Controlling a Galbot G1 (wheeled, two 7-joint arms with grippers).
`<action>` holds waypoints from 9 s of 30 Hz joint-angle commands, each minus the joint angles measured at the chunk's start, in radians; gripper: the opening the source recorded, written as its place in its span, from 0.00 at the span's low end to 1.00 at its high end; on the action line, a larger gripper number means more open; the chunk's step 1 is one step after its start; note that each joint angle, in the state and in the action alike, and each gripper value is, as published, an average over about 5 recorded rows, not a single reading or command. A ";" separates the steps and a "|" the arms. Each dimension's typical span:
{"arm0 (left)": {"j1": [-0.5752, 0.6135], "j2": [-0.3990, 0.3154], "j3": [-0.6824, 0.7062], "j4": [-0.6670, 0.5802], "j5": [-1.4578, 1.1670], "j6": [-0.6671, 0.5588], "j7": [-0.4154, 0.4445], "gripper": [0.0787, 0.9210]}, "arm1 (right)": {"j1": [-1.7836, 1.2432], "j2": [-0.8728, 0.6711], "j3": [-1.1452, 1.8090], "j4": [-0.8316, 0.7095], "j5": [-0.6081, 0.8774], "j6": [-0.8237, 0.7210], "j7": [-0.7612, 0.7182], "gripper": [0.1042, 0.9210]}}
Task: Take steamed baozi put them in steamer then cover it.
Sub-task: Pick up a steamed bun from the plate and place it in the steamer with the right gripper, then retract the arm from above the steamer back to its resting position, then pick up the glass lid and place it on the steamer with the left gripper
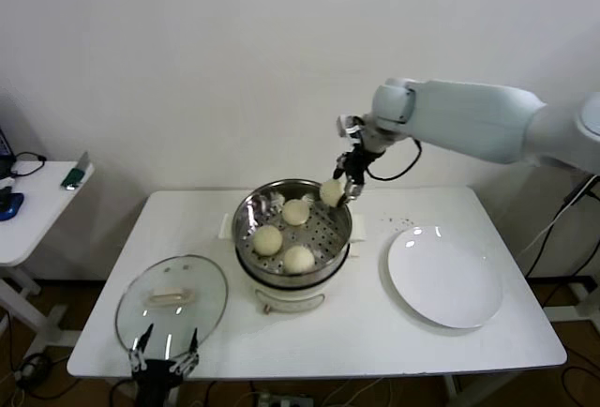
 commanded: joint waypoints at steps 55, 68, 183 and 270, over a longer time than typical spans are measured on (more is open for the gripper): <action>-0.014 -0.020 -0.025 -0.024 0.039 0.008 0.006 0.88 | -0.106 -0.396 0.234 0.255 -0.053 0.230 0.482 0.88; -0.020 -0.053 -0.022 -0.063 0.092 -0.001 0.002 0.88 | -0.650 -0.676 0.738 0.402 -0.207 0.386 0.740 0.88; -0.211 0.235 -0.077 -0.104 1.178 0.263 -0.111 0.08 | -1.987 -0.252 2.208 0.459 -0.625 0.347 0.779 0.88; -0.914 0.007 0.753 0.276 1.542 0.696 0.355 0.08 | -1.890 -0.244 2.202 0.310 -0.704 0.385 0.756 0.88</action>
